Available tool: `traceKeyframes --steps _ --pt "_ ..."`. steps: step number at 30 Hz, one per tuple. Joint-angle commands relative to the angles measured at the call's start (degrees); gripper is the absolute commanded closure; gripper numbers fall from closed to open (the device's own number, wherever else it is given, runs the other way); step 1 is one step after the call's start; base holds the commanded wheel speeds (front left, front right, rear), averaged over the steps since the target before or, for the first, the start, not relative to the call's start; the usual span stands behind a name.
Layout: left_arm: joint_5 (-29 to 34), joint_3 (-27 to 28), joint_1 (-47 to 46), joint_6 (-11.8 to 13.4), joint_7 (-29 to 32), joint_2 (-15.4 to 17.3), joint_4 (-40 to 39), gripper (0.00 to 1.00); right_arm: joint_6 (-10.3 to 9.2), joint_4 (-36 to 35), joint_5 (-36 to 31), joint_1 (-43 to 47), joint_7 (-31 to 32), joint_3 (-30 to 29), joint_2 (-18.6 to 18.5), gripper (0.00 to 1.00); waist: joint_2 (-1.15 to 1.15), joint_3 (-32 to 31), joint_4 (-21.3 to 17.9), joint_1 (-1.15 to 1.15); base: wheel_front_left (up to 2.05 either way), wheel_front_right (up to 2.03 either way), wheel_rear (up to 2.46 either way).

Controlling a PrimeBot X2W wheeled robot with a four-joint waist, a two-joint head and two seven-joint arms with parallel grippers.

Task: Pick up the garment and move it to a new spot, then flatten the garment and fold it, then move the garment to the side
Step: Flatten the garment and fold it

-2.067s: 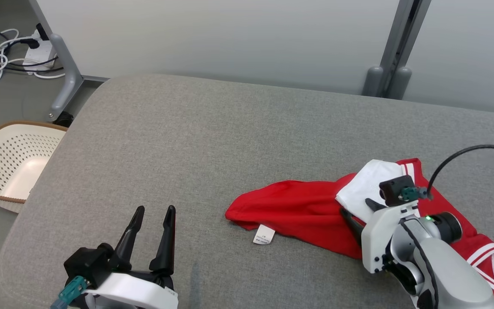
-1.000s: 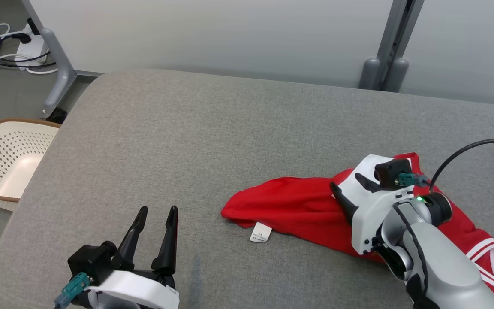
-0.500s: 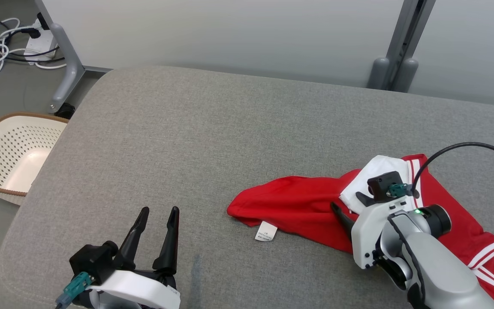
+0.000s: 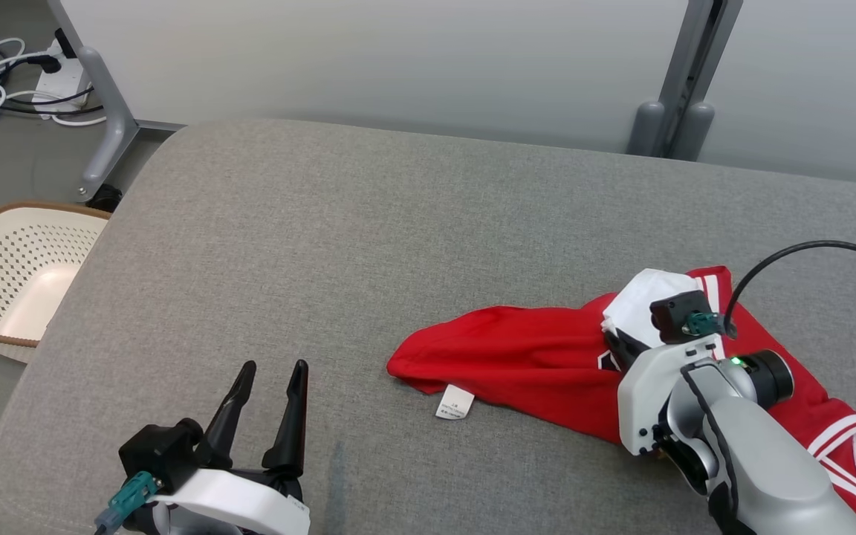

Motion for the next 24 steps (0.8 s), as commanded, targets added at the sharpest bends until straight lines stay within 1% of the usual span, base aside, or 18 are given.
traceKeyframes --steps 1,4,8,11,14,18,24 --pt "-0.33 -0.01 -0.94 0.2 -0.1 0.45 0.02 0.0 0.01 -0.02 -0.27 -0.63 -0.97 -0.74 -0.05 1.0 0.0 -0.05 -0.14 0.0 0.0 0.0 0.0" --pt "-0.33 -0.09 -0.91 0.3 -0.02 0.46 -0.09 0.0 0.01 -0.32 -0.25 -1.01 -1.77 -2.04 -0.39 1.0 0.0 -0.1 -0.32 0.0 0.0 0.0 0.0" --pt "-0.36 -0.2 -0.72 0.44 0.11 0.68 -0.43 0.0 0.01 -0.77 -0.77 -2.01 -2.95 -5.52 -2.1 1.0 0.0 0.02 -0.77 0.0 0.0 0.0 0.0" --pt "-0.25 -0.29 -0.85 0.62 0.31 0.82 -0.81 0.0 0.01 -1.01 -1.34 -3.46 -3.16 -8.13 -3.65 1.0 0.0 0.57 -1.28 0.0 0.0 0.0 0.0" --pt "-0.16 -0.49 -1.43 0.44 0.45 1.0 -1.13 0.0 0.01 -0.28 -1.91 -5.35 -2.89 -10.35 -5.97 1.0 0.0 1.5 -1.72 0.0 0.0 0.0 0.0" --pt "0.14 -0.71 -2.17 0.33 0.64 1.28 -1.48 0.0 0.01 1.82 -1.95 -9.14 -3.29 -13.27 -8.58 1.0 0.0 3.46 -2.08 0.0 0.0 0.0 0.0" --pt "0.7 -1.25 -4.27 -0.01 0.93 1.12 -1.88 0.0 0.01 7.35 -2.64 -16.13 -5.21 -17.09 -12.79 1.0 0.0 7.63 -1.34 0.0 0.0 0.0 0.0"
